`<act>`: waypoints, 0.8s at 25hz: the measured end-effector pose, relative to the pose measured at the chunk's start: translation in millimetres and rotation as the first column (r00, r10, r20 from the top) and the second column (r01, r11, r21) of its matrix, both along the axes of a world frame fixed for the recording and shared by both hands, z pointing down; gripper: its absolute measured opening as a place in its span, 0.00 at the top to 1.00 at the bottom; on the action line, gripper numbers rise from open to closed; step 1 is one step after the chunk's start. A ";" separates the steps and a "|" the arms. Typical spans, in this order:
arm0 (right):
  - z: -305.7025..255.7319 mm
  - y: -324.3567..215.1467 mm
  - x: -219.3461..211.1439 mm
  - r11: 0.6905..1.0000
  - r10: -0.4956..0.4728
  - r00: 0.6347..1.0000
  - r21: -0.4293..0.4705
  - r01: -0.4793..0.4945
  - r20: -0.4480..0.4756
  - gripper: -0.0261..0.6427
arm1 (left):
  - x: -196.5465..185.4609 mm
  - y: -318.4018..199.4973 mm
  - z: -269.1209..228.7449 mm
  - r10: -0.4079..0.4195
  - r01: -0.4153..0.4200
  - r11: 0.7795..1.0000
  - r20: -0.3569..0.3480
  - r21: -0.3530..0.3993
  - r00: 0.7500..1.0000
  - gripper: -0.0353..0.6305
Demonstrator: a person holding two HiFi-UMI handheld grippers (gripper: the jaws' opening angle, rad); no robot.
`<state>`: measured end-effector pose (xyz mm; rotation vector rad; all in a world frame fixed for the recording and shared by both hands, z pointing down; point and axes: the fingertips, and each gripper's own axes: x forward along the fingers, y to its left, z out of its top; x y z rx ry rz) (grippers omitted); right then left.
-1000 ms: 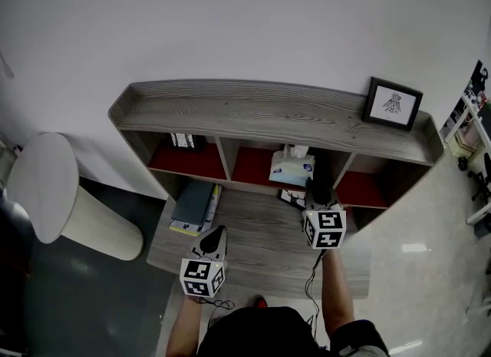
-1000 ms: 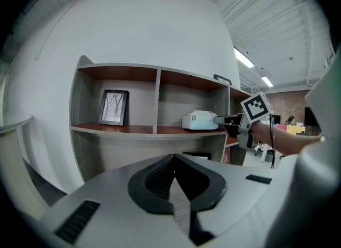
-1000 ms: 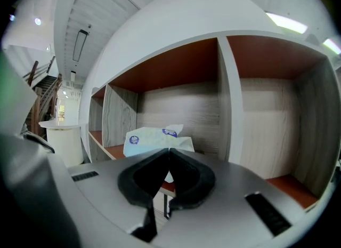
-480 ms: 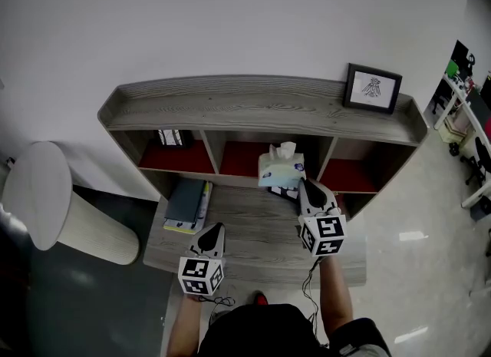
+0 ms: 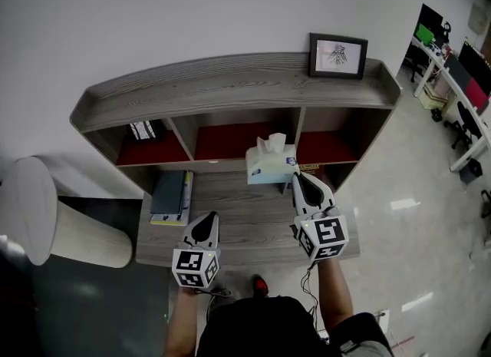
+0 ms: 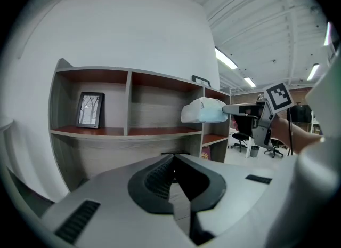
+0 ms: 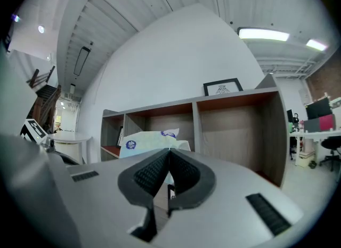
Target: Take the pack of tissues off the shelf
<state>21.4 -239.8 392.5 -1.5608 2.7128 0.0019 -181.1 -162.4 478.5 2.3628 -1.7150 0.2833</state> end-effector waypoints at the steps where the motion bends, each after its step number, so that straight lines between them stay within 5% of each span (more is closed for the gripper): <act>1: -0.8 5.1 4.8 1.000 0.011 1.000 0.003 -0.011 0.002 0.92 | 4.2 0.7 -0.5 0.013 -0.013 1.000 -0.001 0.001 1.000 0.94; 11: 9.6 54.7 62.5 0.984 0.176 0.984 0.020 -0.175 -0.020 0.92 | 58.9 -2.9 2.8 0.193 -0.193 0.981 -0.002 -0.003 0.981 0.94; 20: 41.9 93.2 126.7 0.929 0.369 0.928 -0.014 -0.370 -0.050 0.92 | 111.9 -5.9 11.7 0.334 -0.335 0.942 -0.018 -0.014 0.942 0.94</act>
